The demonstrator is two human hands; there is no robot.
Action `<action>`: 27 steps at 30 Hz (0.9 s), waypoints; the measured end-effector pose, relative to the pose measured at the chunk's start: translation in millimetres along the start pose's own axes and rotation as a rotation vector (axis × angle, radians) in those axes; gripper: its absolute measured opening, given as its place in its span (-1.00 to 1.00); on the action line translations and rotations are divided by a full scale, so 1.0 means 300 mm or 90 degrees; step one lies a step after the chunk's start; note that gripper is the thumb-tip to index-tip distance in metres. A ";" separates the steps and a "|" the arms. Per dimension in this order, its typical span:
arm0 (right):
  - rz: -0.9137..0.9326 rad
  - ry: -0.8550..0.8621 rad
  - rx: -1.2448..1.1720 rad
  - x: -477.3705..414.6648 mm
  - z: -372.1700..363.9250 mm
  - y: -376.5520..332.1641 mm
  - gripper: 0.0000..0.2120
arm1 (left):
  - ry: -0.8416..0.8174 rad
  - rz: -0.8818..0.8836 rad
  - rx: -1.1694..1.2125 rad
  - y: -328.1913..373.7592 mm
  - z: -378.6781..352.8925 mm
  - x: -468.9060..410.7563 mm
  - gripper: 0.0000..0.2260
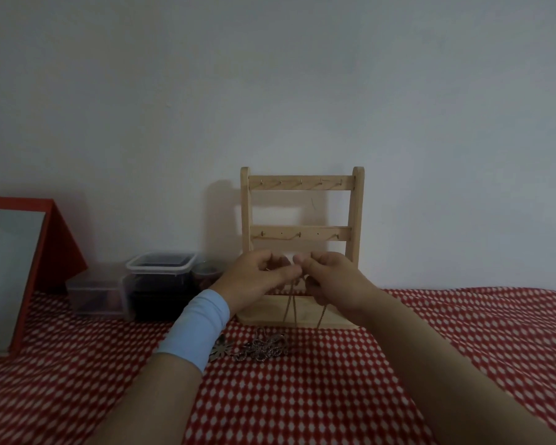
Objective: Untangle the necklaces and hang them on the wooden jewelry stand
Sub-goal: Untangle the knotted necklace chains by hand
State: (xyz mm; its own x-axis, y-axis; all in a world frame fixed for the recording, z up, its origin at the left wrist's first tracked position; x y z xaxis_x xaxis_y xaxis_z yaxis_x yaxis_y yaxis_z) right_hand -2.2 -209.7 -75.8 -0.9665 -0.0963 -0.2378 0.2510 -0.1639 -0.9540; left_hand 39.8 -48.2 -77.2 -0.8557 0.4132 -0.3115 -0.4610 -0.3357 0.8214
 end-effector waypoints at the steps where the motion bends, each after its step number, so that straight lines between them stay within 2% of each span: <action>1: 0.000 -0.001 -0.015 0.001 0.000 -0.001 -0.72 | -0.005 -0.016 -0.012 0.001 -0.002 0.003 -0.87; 3: 0.001 -0.004 -0.041 -0.001 0.000 0.000 -0.73 | -0.004 -0.027 -0.006 0.002 -0.006 0.003 -0.96; 7: 0.010 0.021 -0.056 -0.006 0.005 0.001 -0.77 | 0.011 -0.003 0.045 -0.002 0.012 -0.002 -0.94; 12: 0.014 0.019 -0.015 -0.002 0.014 -0.001 -0.92 | 0.040 0.002 0.087 -0.009 0.019 -0.004 -0.88; 16: -0.006 -0.002 0.001 -0.002 0.028 -0.006 -0.85 | 0.104 0.001 0.111 0.005 0.013 0.002 -0.92; 19: 0.016 0.015 0.010 0.003 0.033 -0.015 -0.87 | 0.131 0.003 0.147 0.020 0.010 0.007 -0.93; 27: 0.074 0.048 0.075 -0.001 0.017 -0.019 -0.84 | 0.095 0.036 0.119 0.018 0.012 0.008 -0.87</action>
State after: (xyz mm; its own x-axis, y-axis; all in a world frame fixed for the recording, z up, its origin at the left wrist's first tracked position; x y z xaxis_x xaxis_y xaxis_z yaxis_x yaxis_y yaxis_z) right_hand -2.9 -213.8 -69.5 -0.9309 -0.0474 -0.3623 0.3611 -0.2702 -0.8925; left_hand 36.1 -45.8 -71.9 -0.9108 0.2632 -0.3180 -0.3716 -0.1871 0.9094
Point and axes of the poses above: each hand's wrist, its own x-axis away from the middle knuckle, its own z-axis out of the back of the hand, y = z × x, the point moved 2 cm from there along -x, towards the middle knuckle, and after that the axes turned 4 degrees about -x, right-handed, at the moved point
